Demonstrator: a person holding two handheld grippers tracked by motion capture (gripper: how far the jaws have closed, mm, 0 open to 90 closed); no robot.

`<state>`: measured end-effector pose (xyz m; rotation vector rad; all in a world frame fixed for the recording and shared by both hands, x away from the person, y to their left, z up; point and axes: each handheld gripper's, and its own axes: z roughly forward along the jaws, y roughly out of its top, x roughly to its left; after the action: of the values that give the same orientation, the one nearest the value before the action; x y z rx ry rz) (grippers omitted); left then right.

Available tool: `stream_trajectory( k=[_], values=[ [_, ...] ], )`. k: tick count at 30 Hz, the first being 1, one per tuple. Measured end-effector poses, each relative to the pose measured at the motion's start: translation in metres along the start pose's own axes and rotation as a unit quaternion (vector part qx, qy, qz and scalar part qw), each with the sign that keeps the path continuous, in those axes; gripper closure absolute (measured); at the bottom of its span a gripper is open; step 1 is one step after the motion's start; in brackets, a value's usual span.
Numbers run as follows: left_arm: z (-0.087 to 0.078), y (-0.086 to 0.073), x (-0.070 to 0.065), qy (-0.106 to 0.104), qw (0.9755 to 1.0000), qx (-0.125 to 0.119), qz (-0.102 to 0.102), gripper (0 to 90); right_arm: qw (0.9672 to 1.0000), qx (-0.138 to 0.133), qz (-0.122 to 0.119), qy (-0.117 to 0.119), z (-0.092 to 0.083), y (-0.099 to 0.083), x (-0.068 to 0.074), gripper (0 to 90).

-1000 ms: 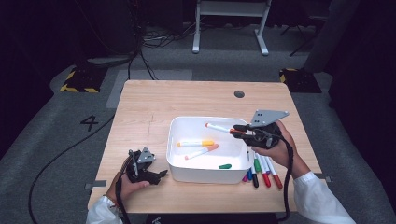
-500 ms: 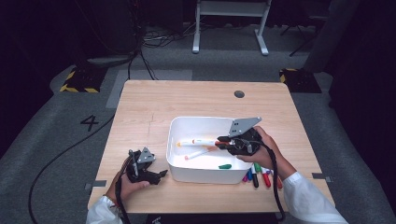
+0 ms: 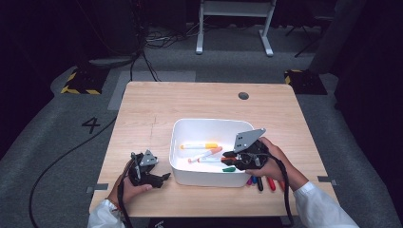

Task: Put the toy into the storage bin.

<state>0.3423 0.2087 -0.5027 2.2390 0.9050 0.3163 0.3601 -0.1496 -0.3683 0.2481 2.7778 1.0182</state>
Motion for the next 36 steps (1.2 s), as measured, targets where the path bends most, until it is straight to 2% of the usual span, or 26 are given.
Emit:
stream_trajectory(
  k=[4,7,9,14,16,21,25,28,33,36],
  values=[
    [0.0,0.0,0.0,0.001,1.0,-0.001,0.0,15.5,0.9999,0.014,0.0,0.006,0.003,-0.002,0.001,73.6],
    [0.0,0.0,0.0,0.001,1.0,-0.001,0.0,15.5,0.9999,0.001,0.011,-0.002,0.002,-0.004,-0.001,71.9],
    [0.0,0.0,0.0,0.0,1.0,-0.001,0.0,15.4,0.9998,-0.009,0.017,-0.008,-0.001,-0.004,-0.004,67.8],
    [0.0,0.0,0.0,-0.001,1.0,0.0,0.001,15.4,0.9994,-0.011,0.026,-0.018,-0.004,-0.006,-0.004,63.6],
    [0.0,0.0,0.0,-0.001,1.0,0.0,0.0,15.4,0.9993,-0.02,0.026,-0.019,-0.006,-0.007,-0.005,62.9],
    [0.0,0.0,0.0,0.0,1.0,0.0,0.0,15.4,0.9983,-0.03,0.041,-0.029,-0.015,-0.012,-0.008,58.2],
    [0.0,0.0,0.0,0.0,1.0,0.0,0.0,15.4,0.9969,-0.044,0.053,-0.038,-0.023,-0.016,-0.009,51.2],
    [0.0,0.0,0.0,0.0,1.0,0.0,0.0,15.4,0.9961,-0.048,0.055,-0.05,-0.03,-0.019,-0.008,44.8],
    [0.0,0.0,0.0,0.0,1.0,0.0,0.001,15.4,0.9934,-0.059,0.061,-0.077,-0.046,-0.026,-0.007,39.9],
    [0.0,0.0,0.0,0.0,1.0,0.0,0.0,15.4,0.9921,-0.067,0.065,-0.084,-0.053,-0.031,-0.006,38.7]
  ],
)
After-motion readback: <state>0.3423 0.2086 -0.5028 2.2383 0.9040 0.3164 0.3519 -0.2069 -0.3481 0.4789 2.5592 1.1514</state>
